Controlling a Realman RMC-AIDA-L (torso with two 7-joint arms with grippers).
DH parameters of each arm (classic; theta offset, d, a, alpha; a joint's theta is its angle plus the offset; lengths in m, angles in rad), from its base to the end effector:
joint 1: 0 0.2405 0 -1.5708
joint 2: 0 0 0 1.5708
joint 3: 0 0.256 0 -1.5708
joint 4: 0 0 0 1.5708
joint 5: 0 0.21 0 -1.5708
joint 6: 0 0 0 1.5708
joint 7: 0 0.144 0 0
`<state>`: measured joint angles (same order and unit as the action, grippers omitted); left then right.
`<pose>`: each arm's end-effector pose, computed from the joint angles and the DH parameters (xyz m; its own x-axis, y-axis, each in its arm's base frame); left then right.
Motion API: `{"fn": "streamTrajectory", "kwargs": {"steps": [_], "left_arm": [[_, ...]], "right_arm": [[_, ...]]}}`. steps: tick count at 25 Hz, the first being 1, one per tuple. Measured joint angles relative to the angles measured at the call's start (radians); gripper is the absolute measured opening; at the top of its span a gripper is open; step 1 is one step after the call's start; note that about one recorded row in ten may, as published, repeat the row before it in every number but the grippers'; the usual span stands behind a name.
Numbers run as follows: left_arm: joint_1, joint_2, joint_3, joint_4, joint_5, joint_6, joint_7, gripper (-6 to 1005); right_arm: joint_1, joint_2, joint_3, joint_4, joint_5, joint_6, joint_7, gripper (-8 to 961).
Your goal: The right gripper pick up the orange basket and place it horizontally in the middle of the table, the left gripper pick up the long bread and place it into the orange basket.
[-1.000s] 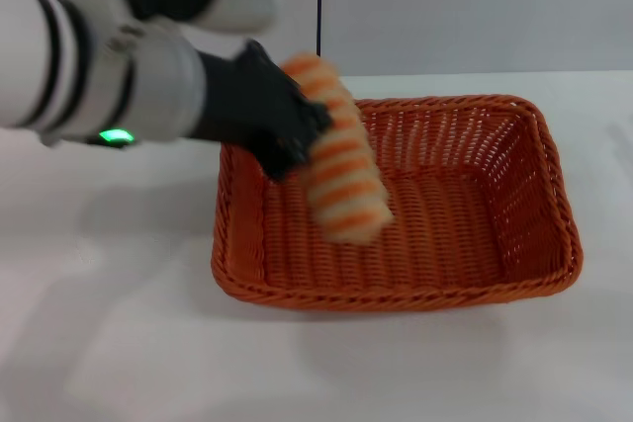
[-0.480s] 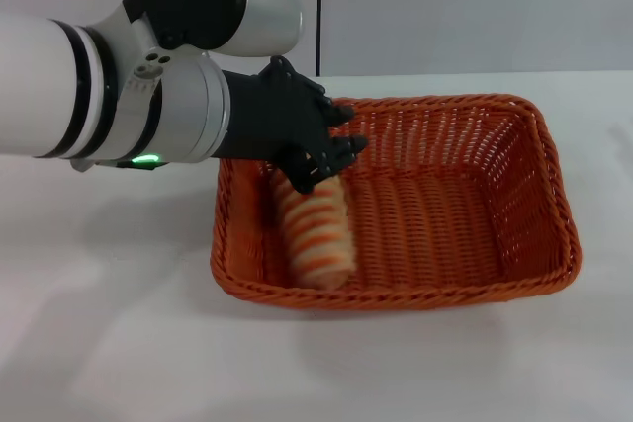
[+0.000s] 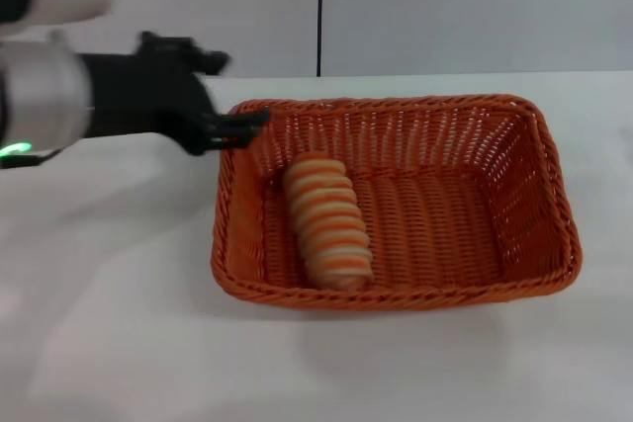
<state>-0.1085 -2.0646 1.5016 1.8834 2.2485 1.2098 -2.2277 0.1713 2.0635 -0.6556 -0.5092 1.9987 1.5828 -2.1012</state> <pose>-0.1534 0.2992 0.0436 0.9607 0.2316 0.1530 0.2775 -0.7885 -0.5488 0.3407 0.2594 0.0841 0.4462 0.0995 -0.8894 -0.7606 -0.4814 -0.4355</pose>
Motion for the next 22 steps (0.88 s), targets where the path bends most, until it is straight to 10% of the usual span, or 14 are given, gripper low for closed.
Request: {"fn": "streamTrajectory", "kwargs": {"steps": [9,15,19,22], "left_arm": [[0.241,0.001,-0.047,-0.3,-0.548,-0.267,0.51,745],[0.235,0.001,-0.154,-0.586,-0.878,-0.182,0.77,819],[0.141,0.002,-0.39,-0.985,-1.092,0.149,1.014,819],[0.141,0.002,-0.39,-0.985,-1.092,0.149,1.014,819]], "right_arm": [[0.021,0.007,0.123,0.03,0.006,-0.072,-0.026,411],[0.029,0.007,0.146,0.044,0.007,-0.088,-0.031,411],[0.034,0.007,0.154,0.058,0.006,-0.092,-0.038,411],[0.045,0.006,0.157,0.07,0.001,-0.098,-0.052,411]]}}
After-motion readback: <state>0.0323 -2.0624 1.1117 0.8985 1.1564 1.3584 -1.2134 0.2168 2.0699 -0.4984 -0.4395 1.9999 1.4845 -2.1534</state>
